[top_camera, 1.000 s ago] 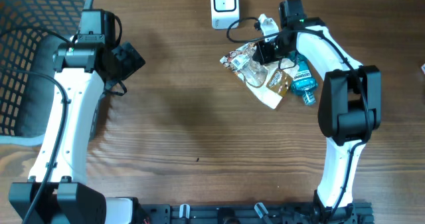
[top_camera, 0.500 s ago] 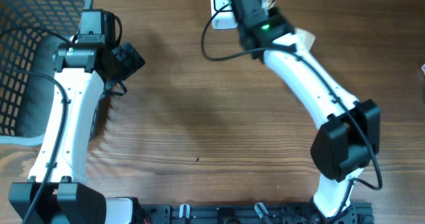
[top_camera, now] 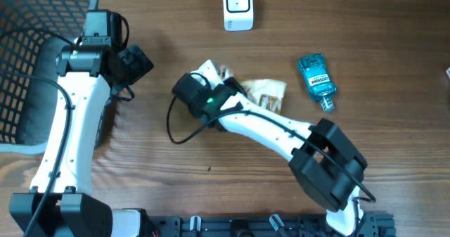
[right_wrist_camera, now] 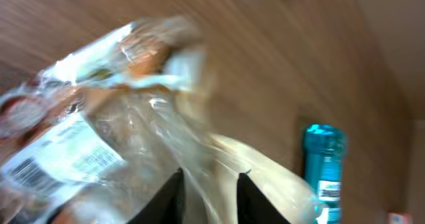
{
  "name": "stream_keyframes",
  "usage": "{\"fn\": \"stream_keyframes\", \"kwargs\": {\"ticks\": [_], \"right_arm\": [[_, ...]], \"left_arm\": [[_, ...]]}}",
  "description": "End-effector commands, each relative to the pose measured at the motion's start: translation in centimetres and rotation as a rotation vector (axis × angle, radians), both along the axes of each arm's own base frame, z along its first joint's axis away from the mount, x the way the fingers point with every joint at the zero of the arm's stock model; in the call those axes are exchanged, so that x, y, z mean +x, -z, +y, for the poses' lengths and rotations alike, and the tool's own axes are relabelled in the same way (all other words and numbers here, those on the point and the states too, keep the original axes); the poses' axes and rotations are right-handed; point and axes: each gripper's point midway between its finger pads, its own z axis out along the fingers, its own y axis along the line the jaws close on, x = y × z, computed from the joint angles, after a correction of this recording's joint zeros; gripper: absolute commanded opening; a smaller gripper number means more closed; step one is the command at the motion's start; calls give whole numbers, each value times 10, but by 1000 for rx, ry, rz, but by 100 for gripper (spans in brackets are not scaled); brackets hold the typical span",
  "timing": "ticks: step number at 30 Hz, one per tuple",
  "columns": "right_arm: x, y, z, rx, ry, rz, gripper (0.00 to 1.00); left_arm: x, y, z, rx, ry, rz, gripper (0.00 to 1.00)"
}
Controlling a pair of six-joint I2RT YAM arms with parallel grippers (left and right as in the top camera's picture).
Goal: Scan the item barcode
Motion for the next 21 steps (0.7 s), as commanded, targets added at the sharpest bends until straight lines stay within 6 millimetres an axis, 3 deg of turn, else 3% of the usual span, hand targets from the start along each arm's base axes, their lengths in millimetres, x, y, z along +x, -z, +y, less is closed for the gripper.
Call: {"fn": "stream_keyframes", "kwargs": {"ticks": [1, 4, 5, 7, 9, 10, 12, 14, 16, 19, 21], "right_arm": [[-1, 1, 6, 83, 42, 19, 60], [10, -23, -2, 178, 83, 33, 71], [16, -37, -7, 269, 98, 53, 81], [28, -70, -24, 438, 131, 62, 83], [44, -108, -63, 566, 193, 27, 100], [53, -124, -91, 603, 245, -12, 100], [63, -138, -136, 629, 335, -61, 100], [68, -135, -168, 646, 408, -52, 100], [71, -132, -204, 649, 493, -57, 100], [85, -138, -222, 731, 513, -94, 100], [96, -144, -242, 839, 570, -131, 100]], "left_arm": [[1, 0, 3, -6, -21, -2, 100], [1, 0, 3, -6, -20, -2, 100], [1, 0, 3, -6, -20, -2, 100], [1, 0, 3, -6, -20, -2, 100], [1, 0, 3, -6, -20, -2, 100], [1, 0, 3, -6, -20, -2, 100], [8, -2, 3, -7, -20, -34, 100], [26, -10, 2, -9, -20, -113, 100], [16, -5, -25, -156, 42, -69, 100], [4, -12, -105, -493, 347, -40, 100], [-28, 10, -155, -546, 494, 96, 100]]}}
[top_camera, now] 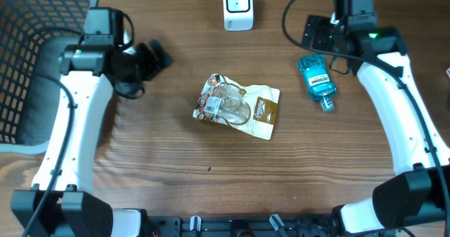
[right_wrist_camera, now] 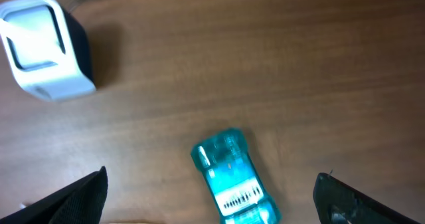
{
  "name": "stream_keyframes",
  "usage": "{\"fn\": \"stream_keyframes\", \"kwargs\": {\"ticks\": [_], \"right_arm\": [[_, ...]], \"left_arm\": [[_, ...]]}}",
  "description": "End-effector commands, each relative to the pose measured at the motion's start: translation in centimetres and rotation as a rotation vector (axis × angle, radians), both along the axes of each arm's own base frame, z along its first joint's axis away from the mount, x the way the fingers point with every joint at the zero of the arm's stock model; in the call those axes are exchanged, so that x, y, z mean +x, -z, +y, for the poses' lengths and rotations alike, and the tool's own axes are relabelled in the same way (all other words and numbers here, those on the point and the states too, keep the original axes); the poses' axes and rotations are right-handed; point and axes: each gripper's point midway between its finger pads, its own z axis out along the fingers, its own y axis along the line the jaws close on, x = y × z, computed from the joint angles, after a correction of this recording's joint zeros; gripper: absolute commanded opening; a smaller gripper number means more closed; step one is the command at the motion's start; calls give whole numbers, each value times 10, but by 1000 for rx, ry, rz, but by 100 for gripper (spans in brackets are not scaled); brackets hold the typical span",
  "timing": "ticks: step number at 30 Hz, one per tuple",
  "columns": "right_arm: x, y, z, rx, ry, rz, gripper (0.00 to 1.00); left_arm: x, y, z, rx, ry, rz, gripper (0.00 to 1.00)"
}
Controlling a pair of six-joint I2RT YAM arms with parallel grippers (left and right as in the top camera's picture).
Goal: Scan the item barcode
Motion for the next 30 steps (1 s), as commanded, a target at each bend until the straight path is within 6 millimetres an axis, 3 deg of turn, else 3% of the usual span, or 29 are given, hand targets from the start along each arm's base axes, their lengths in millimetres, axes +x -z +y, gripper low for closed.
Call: {"fn": "stream_keyframes", "kwargs": {"ticks": [1, 3, 5, 8, 10, 12, 14, 18, 21, 24, 27, 28, 30], "right_arm": [[10, -10, -20, 148, 84, -47, 100], [11, -6, -42, 148, 133, -42, 100], [9, -1, -44, 145, 133, -25, 100], [6, 15, -26, 220, 67, 25, 100], [6, 28, 5, 325, -99, 74, 100], [3, 39, 29, 432, -198, 124, 100], [2, 56, 44, 517, -242, 179, 100], [2, 88, 53, 575, -253, 263, 100], [2, 92, 57, 599, -263, 277, 100], [2, 92, 57, 599, -263, 277, 100], [2, 92, 57, 599, -263, 278, 100], [2, 93, 58, 599, -265, 280, 100], [1, 93, 60, 599, -269, 283, 100]], "left_arm": [[-47, 27, -88, -160, 311, 132, 100], [-74, 52, -114, -136, 361, 212, 100], [-84, 70, -130, -141, 344, 238, 100], [-93, 110, -146, -183, 241, 257, 100], [-96, 136, -146, -212, 136, 268, 100], [-98, 150, -147, -241, 86, 263, 100], [-91, 155, -148, -261, 65, 224, 100], [-64, 147, -156, -292, 72, 81, 100], [-60, 155, -157, -285, 64, 80, 100], [-62, 180, -155, -276, 13, 149, 100], [-48, 183, -162, -297, 19, 94, 99], [-41, 180, -162, -299, 16, 62, 95], [-34, 180, -159, -271, -3, 24, 66]]}}
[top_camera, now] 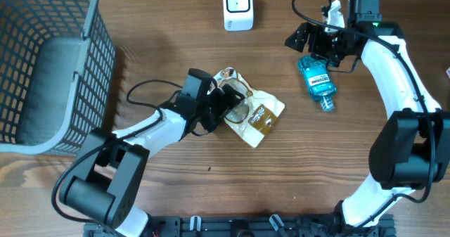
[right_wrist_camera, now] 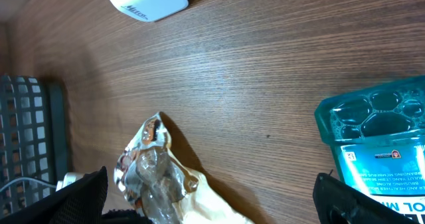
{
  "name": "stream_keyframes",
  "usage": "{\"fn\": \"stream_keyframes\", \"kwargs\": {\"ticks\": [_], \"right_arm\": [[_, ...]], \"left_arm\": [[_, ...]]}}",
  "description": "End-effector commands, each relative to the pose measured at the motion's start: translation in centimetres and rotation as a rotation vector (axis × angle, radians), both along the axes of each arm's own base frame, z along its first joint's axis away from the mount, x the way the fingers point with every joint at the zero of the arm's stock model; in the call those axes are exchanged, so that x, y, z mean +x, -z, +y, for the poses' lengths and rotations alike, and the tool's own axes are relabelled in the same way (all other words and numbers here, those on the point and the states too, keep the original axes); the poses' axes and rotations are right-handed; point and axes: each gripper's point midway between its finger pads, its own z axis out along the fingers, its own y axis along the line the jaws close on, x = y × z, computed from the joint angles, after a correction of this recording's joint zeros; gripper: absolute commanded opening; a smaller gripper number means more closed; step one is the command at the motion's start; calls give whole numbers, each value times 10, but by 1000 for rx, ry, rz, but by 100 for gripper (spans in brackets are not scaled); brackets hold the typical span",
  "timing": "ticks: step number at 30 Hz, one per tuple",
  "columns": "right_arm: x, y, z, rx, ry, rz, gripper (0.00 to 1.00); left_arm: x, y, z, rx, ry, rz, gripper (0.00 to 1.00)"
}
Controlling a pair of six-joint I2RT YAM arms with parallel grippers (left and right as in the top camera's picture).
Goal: Scan the item barcode
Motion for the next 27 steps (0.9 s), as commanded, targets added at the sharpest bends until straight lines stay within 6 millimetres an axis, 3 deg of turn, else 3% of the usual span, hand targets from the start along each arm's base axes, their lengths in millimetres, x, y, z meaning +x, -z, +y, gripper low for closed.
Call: {"fn": "stream_keyframes", "kwargs": {"ticks": [1, 4, 8, 10, 15, 17, 21, 24, 27], "right_arm": [[-3, 5, 9, 12, -39, 8, 100], [-5, 8, 11, 11, -43, 14, 100], [-14, 22, 8, -17, -62, 32, 100], [-16, 27, 6, -33, -59, 41, 100], [-15, 27, 6, -32, -59, 38, 99], [-16, 27, 7, -31, -60, 40, 98], [-23, 28, 23, -31, -103, 55, 95], [-37, 32, 64, -78, -269, 13, 98], [-51, 60, 88, -88, -244, 67, 100]], "left_arm": [[0, 22, 14, 93, -51, 7, 50], [2, 21, 15, 95, -56, -2, 4], [5, 9, 12, 82, -44, -37, 4], [11, -16, 12, 88, -1, -137, 4], [21, -88, 47, 269, -27, -364, 4], [19, -111, 48, 253, -28, -427, 4], [20, -116, 53, 270, -49, -439, 4], [18, -102, 79, 399, -118, -396, 14], [3, -81, 99, 469, -163, -277, 13]]}}
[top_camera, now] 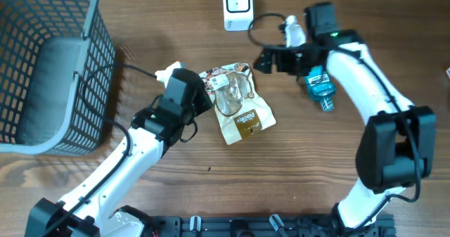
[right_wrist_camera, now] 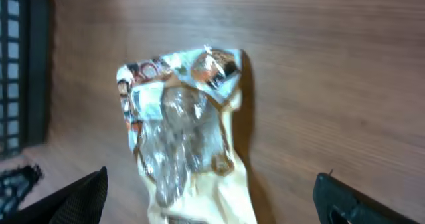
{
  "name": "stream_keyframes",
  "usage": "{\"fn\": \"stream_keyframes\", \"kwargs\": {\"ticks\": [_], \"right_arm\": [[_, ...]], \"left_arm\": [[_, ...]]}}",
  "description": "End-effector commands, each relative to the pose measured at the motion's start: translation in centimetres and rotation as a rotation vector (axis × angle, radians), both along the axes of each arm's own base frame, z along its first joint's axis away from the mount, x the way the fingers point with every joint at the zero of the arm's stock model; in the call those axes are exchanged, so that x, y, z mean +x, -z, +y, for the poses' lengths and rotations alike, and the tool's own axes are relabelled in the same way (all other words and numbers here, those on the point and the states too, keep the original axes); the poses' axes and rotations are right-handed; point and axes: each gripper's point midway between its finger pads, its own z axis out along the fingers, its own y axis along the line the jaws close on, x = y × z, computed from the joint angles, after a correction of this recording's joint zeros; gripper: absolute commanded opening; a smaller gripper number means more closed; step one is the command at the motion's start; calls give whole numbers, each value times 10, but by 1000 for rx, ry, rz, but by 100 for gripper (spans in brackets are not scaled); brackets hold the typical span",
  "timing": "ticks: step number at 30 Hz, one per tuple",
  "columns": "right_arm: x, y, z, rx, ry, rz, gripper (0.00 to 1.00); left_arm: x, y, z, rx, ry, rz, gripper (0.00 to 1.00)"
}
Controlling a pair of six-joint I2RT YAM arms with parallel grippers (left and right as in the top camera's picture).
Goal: Scan the item barcode
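Note:
A clear and tan snack bag (top_camera: 233, 105) lies flat at the table's middle, its printed end toward the white scanner (top_camera: 238, 6) at the back edge. My left gripper (top_camera: 197, 96) sits at the bag's left edge; its fingers are hidden under the wrist. My right gripper (top_camera: 266, 60) hovers just right of the bag's top, wide open. In the right wrist view the bag (right_wrist_camera: 182, 134) fills the middle between the black fingers (right_wrist_camera: 76, 197), and the right gripper (right_wrist_camera: 209, 184) holds nothing.
A grey wire basket (top_camera: 42, 68) takes up the left side and shows at the wrist view's left edge (right_wrist_camera: 20, 64). A blue mouthwash bottle (top_camera: 320, 86) lies right of the bag, partly under my right arm.
My right gripper has moved left from above the blue bottle to beside the bag's top. The bag has turned and shifted slightly. My left gripper is now at the bag's left edge.
First my right gripper was on the bag at the middle, with the left arm back by the basket. Then both arms were back and the bag lay alone. Later my left gripper was at the bag, and now the open right gripper looks down on it.

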Motion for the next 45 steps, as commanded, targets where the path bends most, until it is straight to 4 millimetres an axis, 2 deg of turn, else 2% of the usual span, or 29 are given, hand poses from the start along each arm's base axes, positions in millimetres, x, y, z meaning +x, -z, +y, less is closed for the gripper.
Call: {"fn": "stream_keyframes", "kwargs": {"ticks": [1, 2, 3, 7, 8, 13, 15, 19, 21, 22, 23, 24, 26, 28, 30, 31, 32, 33, 34, 37, 38, 40, 41, 43, 44, 45], "right_arm": [[-16, 43, 4, -29, 62, 102, 100], [-21, 56, 4, -16, 78, 129, 100], [-28, 66, 14, 47, 46, 144, 100], [-45, 94, 36, 180, 0, 205, 100], [-48, 100, 42, 183, -14, 213, 100], [-63, 137, 62, 177, -8, 309, 100], [-69, 136, 70, 199, -33, 327, 100], [-73, 131, 77, 237, -54, 343, 84], [-75, 128, 80, 259, -63, 352, 70], [-76, 127, 80, 263, -65, 353, 61], [-76, 127, 80, 264, -55, 361, 44], [-75, 127, 81, 266, -45, 368, 35], [-72, 123, 81, 268, -47, 358, 30], [-62, 104, 82, 272, -49, 303, 24], [-46, 84, 70, 174, -4, 212, 23], [-34, 64, 52, 56, 45, 119, 24], [-22, 35, 29, -67, 102, 9, 22], [-17, 20, 16, -127, 132, -46, 18], [-11, -5, -2, -217, 178, -129, 17], [-9, -63, -56, -449, 318, -297, 15], [-11, -73, -73, -522, 361, -328, 13], [-16, -74, -96, -659, 418, -338, 9], [-19, -66, -104, -756, 423, -325, 8], [-19, -48, -91, -777, 375, -297, 8], [-21, -24, -72, -799, 304, -266, 12], [-22, -18, -68, -807, 290, -257, 15]], "left_arm": [[-6, 12, 23, 59, -115, 61, 12], [-8, 17, 26, 59, -136, 86, 12], [-10, 23, 28, 55, -157, 110, 13], [-13, 51, 28, 16, -269, 210, 12], [-14, 62, 25, 7, -275, 245, 12], [-8, 91, -3, -81, -205, 310, 8], [-7, 102, -6, -85, -199, 327, 8], [-7, 110, -11, -107, -203, 350, 6], [-6, 110, -11, -108, -206, 349, 4], [-7, 111, -11, -105, -207, 349, 4], [-7, 112, -11, -104, -207, 353, 4], [-7, 112, -11, -104, -207, 353, 4], [-7, 112, -13, -114, -200, 356, 4], [-8, 108, -19, -140, -176, 363, 4], [-5, 97, -23, -137, -124, 332, 4], [-1, 85, -24, -133, -92, 299, 4], [2, 68, -25, -126, -51, 252, 5], [3, 61, -24, -123, -48, 232, 6], [4, 55, -22, -121, -54, 215, 8], [6, 50, -18, -110, -67, 195, 9], [6, 50, -18, -107, -69, 194, 9], [7, 50, -17, -102, -75, 189, 9], [8, 50, -14, -91, -83, 183, 9], [7, 51, -13, -86, -86, 188, 9], [5, 52, -12, -77, -83, 198, 12], [5, 52, -12, -74, -76, 197, 12]]}}
